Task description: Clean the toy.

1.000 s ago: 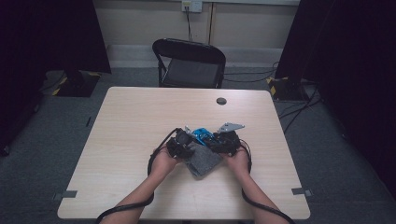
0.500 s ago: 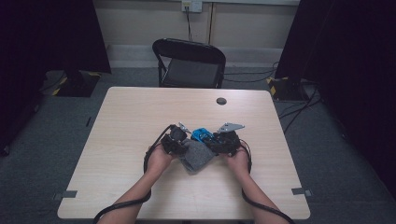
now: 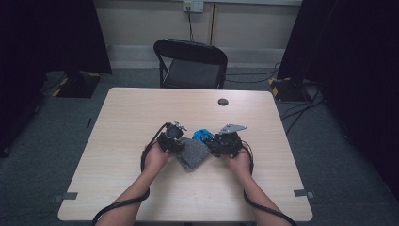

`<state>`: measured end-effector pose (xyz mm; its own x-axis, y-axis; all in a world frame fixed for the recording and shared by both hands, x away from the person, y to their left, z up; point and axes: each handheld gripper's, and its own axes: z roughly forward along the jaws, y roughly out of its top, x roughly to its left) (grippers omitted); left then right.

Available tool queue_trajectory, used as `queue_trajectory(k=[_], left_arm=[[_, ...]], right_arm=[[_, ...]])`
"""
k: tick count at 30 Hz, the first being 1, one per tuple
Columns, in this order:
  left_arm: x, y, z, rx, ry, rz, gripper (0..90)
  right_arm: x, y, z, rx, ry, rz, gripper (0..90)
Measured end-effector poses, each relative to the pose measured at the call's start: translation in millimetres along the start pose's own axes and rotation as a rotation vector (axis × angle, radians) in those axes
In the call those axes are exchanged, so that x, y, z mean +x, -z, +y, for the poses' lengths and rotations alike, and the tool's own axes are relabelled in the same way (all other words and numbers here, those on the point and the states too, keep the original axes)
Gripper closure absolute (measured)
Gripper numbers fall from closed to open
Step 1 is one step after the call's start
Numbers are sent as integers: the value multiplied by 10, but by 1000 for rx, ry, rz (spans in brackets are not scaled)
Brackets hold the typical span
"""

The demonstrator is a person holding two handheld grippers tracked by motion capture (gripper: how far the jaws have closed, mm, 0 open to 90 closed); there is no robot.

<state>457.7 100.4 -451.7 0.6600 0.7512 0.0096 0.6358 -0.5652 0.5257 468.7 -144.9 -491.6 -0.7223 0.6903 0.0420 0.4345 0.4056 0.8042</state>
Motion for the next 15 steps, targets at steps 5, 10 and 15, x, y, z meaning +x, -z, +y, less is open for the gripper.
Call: queue_trajectory(k=[5,10,15], left_arm=[[73,-10,-1,5,21,13,784],[138,-6,3,11,36,20,784],[195,-10,-3,10,56,33,784]], right_arm=[[0,0,0,0,0,0,430],[-1,0,-1,-1,0,0,429],[-1,0,-1,-1,1,0,430]])
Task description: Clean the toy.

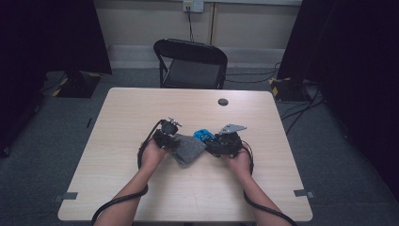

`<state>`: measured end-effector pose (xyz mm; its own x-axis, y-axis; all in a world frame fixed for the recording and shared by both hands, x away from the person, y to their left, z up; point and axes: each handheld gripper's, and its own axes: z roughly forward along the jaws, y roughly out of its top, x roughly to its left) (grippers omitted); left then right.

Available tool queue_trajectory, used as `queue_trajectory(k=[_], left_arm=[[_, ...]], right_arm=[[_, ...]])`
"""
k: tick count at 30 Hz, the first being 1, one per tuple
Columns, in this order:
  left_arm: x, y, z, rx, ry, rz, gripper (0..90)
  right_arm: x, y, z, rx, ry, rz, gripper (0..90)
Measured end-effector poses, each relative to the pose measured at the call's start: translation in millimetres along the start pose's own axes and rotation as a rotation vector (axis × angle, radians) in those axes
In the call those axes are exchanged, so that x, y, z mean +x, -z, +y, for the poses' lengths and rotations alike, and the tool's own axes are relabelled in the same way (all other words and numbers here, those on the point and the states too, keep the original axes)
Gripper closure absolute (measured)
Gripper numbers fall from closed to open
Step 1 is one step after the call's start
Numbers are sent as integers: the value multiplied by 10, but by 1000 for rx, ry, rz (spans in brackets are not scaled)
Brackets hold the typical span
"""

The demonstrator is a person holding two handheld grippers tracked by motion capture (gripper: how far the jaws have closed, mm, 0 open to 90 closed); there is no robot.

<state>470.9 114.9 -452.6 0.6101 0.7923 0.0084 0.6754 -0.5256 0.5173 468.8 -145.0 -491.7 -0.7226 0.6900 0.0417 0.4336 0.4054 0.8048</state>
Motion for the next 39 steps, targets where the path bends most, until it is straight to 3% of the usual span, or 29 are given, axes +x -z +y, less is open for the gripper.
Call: queue_trajectory(k=[28,34,39], left_arm=[[252,1,5,0,80,47,783],[278,8,20,6,65,56,784],[335,11,11,2,92,62,783]], right_arm=[[-1,0,-3,-2,1,1,429],[0,0,-3,-2,1,0,430],[-1,0,-4,-3,1,0,429]])
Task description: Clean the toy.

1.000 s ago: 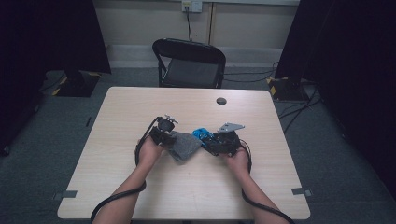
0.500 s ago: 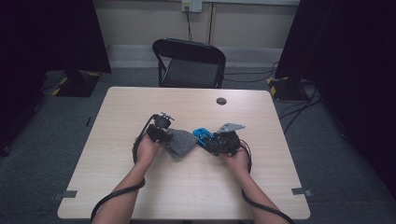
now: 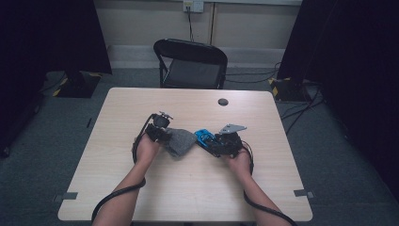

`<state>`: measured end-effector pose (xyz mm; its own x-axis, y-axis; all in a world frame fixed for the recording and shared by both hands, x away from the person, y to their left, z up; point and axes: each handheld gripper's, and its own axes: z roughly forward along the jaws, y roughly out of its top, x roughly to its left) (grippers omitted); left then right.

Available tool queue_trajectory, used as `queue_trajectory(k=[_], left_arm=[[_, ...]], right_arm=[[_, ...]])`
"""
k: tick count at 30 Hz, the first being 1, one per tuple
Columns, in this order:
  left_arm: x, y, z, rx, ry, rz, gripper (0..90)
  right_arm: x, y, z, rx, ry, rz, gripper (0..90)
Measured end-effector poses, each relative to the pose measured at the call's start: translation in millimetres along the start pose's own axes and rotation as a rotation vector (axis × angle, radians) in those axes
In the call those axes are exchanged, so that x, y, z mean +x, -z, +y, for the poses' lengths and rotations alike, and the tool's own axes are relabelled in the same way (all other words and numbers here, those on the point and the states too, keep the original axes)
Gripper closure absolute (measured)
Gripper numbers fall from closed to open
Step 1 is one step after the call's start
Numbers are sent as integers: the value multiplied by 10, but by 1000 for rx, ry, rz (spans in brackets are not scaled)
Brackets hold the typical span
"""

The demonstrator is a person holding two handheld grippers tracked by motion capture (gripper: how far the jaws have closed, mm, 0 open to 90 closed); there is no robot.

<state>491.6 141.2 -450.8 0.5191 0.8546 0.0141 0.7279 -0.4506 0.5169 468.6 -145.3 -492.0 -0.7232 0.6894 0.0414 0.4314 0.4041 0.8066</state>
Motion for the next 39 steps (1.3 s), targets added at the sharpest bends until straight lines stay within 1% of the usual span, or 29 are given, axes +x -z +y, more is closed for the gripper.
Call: queue_trajectory(k=[5,10,14,15,18,20,22,26,27,32,34,39], left_arm=[[55,9,-6,-10,24,4,783],[92,43,-9,-15,23,16,783],[149,129,-28,-26,26,19,783],[163,156,-36,-33,34,18,783],[210,242,-62,-43,35,7,783],[216,292,-79,-51,36,-5,783],[206,341,-96,-64,25,-15,782],[137,432,-116,-88,2,-46,782],[114,450,-119,-88,-13,-53,782],[-27,511,-136,-95,-64,-81,782],[-88,521,-146,-101,-77,-95,782],[-240,504,-189,-96,-117,-130,782]], right_arm=[[-2,0,-1,-1,1,1,430],[-2,0,-1,-1,1,1,430],[-2,0,-2,-2,1,1,430],[-1,0,-3,-2,1,0,430],[0,0,-2,-2,0,0,430],[1,0,-1,-1,-1,0,430],[-1,-1,-2,-2,0,0,430],[4,-3,-3,-4,-2,-3,429],[3,-3,-3,-4,-1,-3,429],[4,-3,-3,-4,-1,-3,429],[5,-3,-3,-4,-1,-4,429],[6,-3,-4,-5,-3,-5,429]])
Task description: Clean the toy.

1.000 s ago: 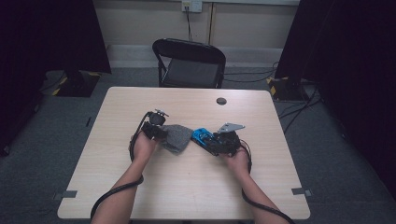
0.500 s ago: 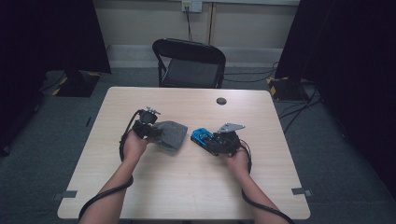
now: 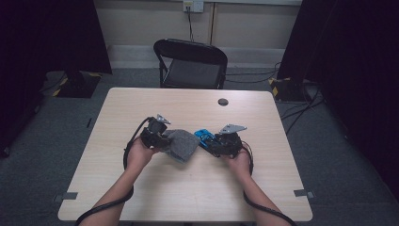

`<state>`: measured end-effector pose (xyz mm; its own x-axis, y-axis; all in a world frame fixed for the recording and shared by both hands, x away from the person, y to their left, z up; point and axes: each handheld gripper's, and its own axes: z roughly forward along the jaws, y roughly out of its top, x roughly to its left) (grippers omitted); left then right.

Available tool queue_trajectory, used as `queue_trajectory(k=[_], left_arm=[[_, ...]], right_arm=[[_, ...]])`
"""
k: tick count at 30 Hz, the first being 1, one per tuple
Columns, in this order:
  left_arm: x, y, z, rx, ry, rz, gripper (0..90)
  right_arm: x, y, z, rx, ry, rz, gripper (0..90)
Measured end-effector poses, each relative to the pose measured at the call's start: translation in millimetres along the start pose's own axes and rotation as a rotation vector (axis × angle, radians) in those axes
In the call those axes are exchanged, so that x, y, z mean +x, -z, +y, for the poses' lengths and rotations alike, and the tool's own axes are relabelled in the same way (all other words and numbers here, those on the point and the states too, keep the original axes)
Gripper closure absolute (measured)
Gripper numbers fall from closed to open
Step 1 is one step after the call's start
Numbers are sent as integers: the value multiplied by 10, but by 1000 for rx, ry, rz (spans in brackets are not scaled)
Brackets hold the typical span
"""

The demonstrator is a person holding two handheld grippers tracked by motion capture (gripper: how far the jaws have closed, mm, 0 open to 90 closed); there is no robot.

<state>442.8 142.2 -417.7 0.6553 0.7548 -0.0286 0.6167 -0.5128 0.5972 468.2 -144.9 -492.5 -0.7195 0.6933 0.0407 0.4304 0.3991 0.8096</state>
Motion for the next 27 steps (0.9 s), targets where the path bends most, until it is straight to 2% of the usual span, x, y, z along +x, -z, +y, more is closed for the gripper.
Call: queue_trajectory(k=[9,19,23,27], left_arm=[[-298,-96,-23,13,-61,-63,782],[-615,-240,19,39,-128,-132,782],[-724,-312,32,60,-152,-153,781],[-800,-394,76,69,-161,-152,781]], right_arm=[[-1,0,3,2,0,1,429],[-4,0,2,1,2,2,430],[-4,1,5,3,0,2,430],[-4,1,5,3,-1,2,430]])
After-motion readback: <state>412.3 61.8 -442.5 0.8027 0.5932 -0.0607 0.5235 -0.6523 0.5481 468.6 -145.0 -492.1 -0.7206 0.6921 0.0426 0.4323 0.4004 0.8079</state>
